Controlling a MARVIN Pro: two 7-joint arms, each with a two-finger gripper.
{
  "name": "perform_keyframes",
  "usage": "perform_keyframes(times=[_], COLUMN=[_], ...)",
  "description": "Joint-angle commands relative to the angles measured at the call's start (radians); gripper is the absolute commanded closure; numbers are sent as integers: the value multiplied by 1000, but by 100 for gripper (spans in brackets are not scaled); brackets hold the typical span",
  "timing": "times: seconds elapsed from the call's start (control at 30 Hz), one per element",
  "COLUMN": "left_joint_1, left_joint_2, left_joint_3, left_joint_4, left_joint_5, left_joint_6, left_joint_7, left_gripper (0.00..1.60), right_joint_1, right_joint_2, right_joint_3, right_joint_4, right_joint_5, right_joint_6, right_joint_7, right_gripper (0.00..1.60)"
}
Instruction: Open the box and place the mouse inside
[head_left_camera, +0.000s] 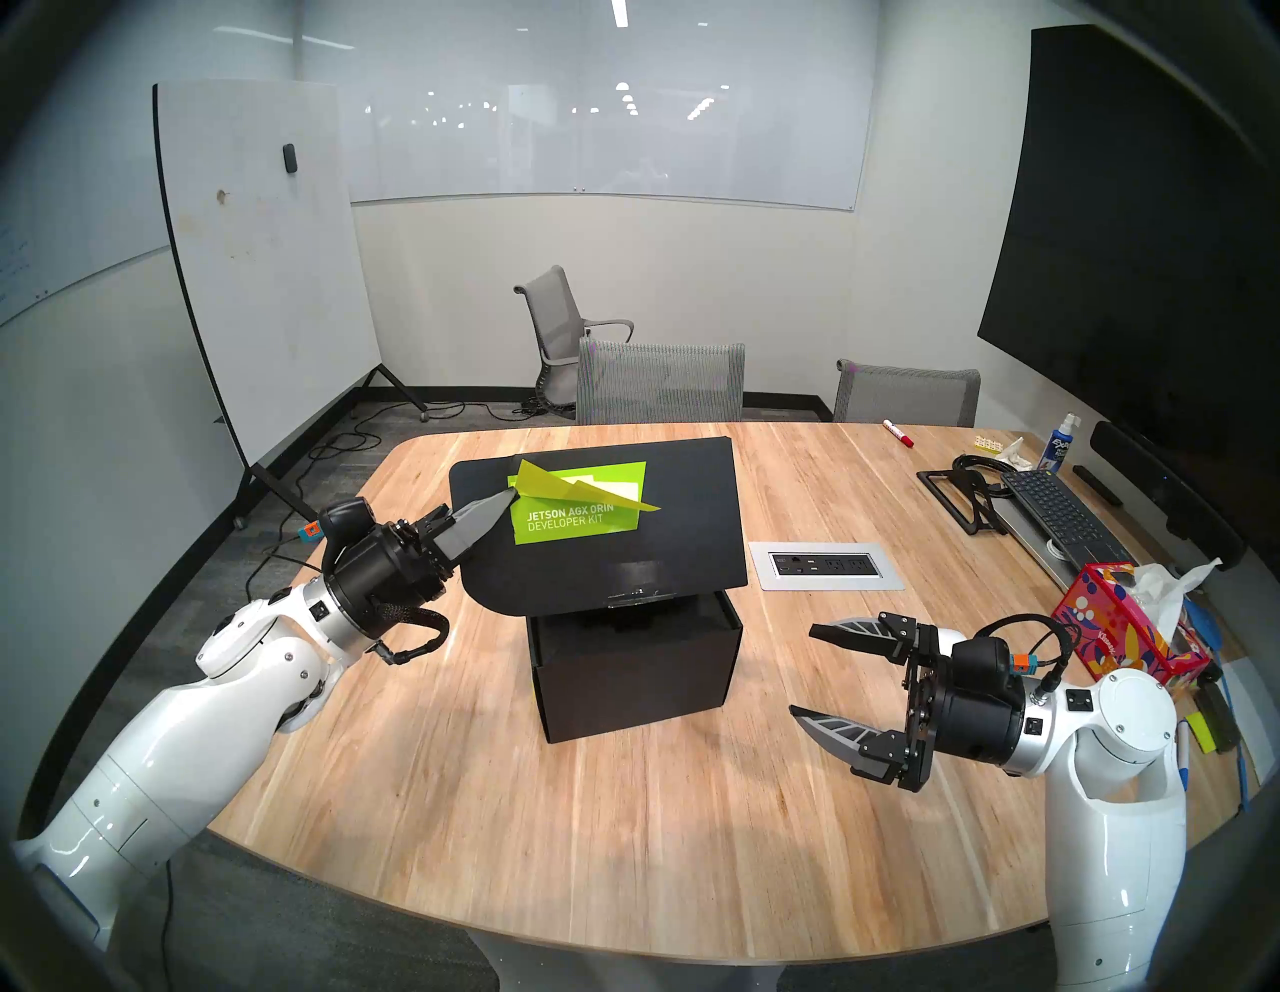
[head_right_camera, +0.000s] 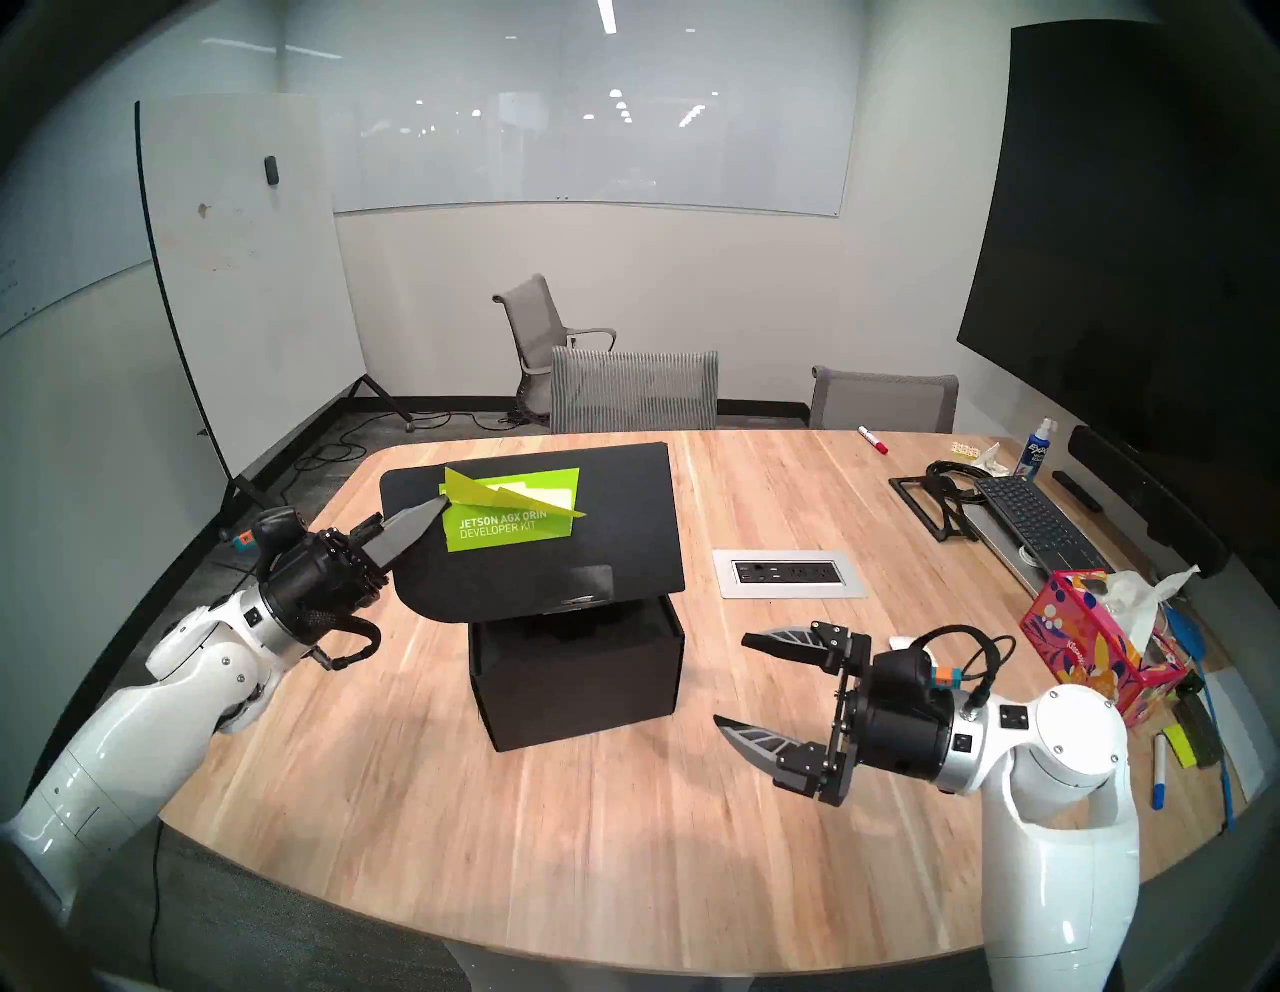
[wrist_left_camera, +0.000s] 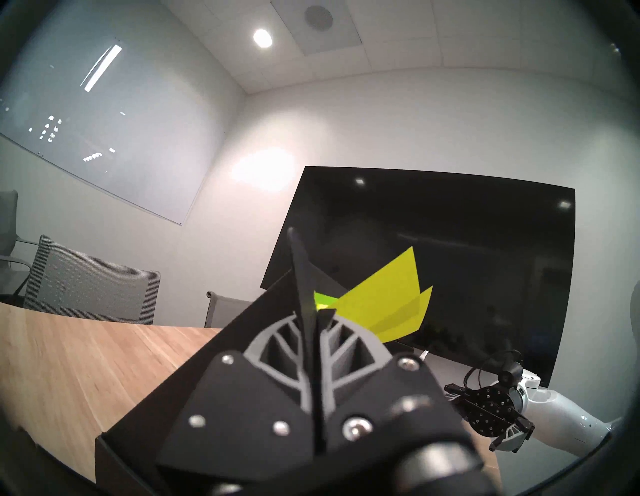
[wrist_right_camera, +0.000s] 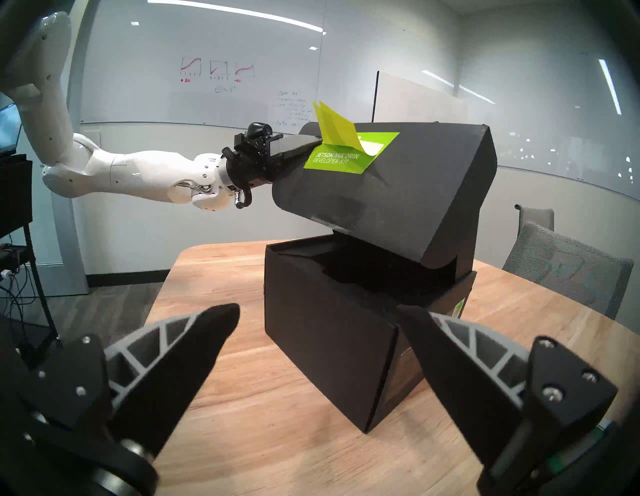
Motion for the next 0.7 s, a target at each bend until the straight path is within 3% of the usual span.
perform_keyframes(times=[0.0,0.67], left_joint_1=[-35,-24], left_joint_2=[-10,-12], left_joint_3=[-27,-67], left_joint_4=[-37,-103], left_joint_5=[-10,-12], left_joint_6=[-20,-35], left_joint_7=[-2,11], left_gripper=[160,160], right_joint_1=[-6,-6], right_joint_2=[-4,-6], right_joint_3=[-4,-8], right_joint_4=[13,35], right_joint_5=[-2,-10], right_joint_6=[-22,-40], right_joint_7=[3,-3], right_gripper=[0,0])
